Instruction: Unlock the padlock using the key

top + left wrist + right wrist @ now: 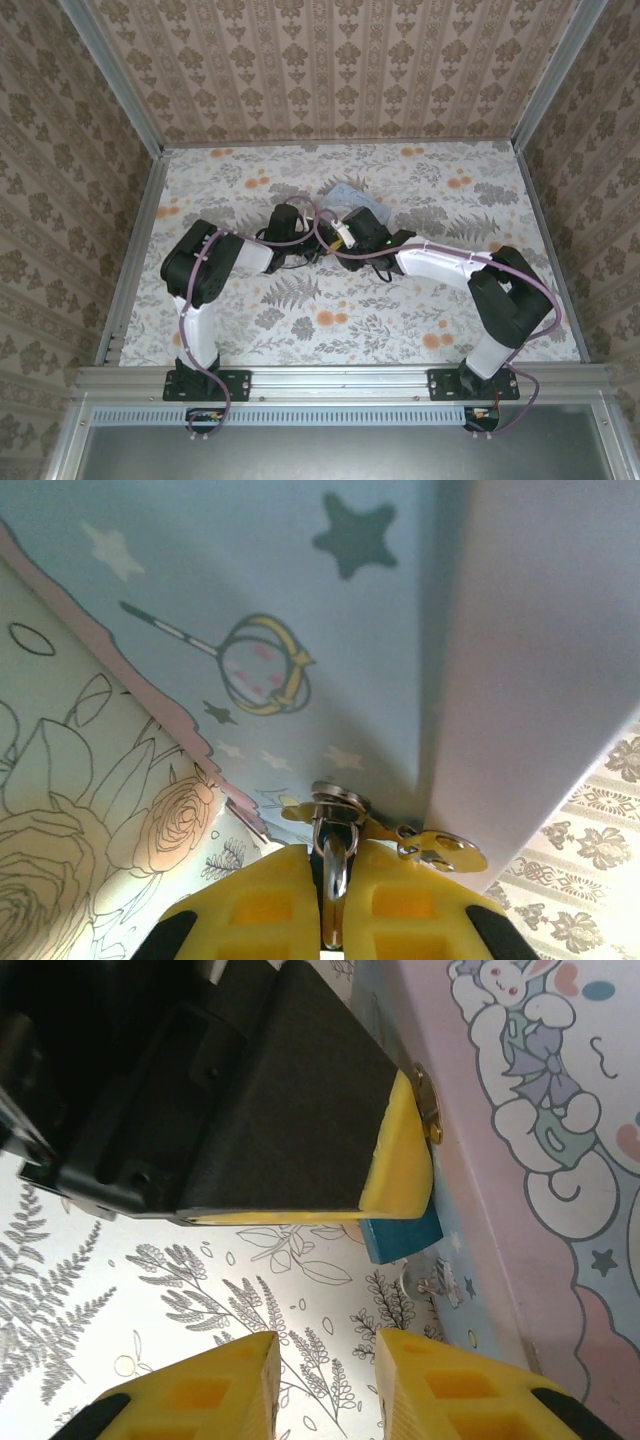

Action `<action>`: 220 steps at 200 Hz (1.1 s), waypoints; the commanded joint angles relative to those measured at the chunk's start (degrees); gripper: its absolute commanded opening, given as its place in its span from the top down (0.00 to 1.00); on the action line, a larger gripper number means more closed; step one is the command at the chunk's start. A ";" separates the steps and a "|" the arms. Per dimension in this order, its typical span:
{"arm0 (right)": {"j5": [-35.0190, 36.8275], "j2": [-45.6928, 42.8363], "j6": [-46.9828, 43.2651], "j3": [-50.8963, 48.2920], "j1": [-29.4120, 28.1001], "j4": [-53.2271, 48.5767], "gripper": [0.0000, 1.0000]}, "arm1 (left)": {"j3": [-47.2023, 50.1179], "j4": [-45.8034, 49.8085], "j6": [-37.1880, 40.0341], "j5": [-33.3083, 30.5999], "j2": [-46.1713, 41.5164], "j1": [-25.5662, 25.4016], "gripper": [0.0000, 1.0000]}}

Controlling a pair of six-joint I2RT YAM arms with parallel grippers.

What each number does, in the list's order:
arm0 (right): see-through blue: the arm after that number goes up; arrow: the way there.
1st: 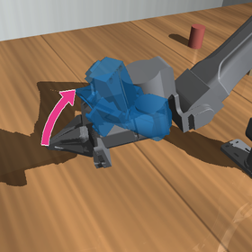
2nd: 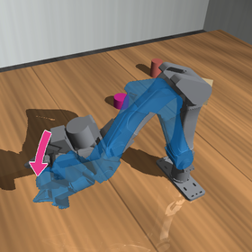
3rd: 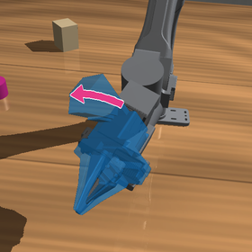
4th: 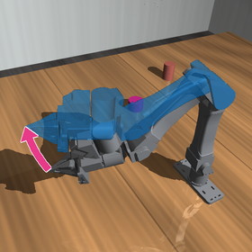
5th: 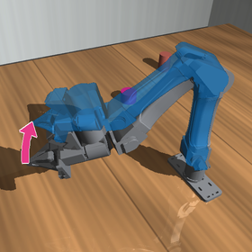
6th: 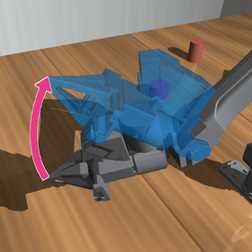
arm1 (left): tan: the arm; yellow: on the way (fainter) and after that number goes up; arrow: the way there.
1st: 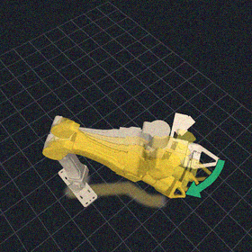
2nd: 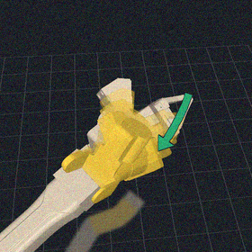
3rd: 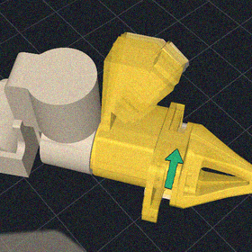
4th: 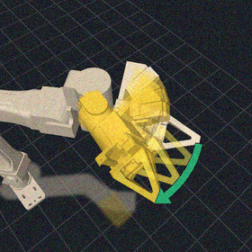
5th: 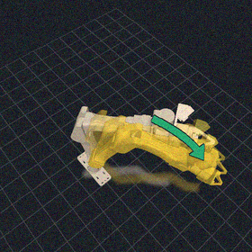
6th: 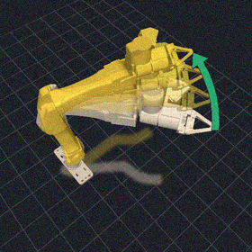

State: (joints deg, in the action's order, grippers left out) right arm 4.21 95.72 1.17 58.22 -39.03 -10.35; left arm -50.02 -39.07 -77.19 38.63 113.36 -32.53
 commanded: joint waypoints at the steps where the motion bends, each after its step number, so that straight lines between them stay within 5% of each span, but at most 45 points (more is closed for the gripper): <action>1: 3.89 1.65 -1.27 1.92 -0.41 -2.11 0.68 | -1.62 0.21 -1.16 2.20 -2.97 0.02 1.00; 134: 22.76 6.85 0.47 2.27 -3.09 5.37 0.75 | -1.09 -2.50 -4.35 3.02 -2.98 -0.93 1.00; 220: 24.04 9.10 2.62 5.27 -3.05 8.97 0.89 | -0.82 -3.33 -5.39 2.48 -2.62 -2.93 1.00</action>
State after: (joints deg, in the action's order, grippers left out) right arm 25.78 103.28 2.20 59.68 -42.54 -6.22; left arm -50.19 -41.39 -81.49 37.15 112.84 -33.04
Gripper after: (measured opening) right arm 0.127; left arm 0.080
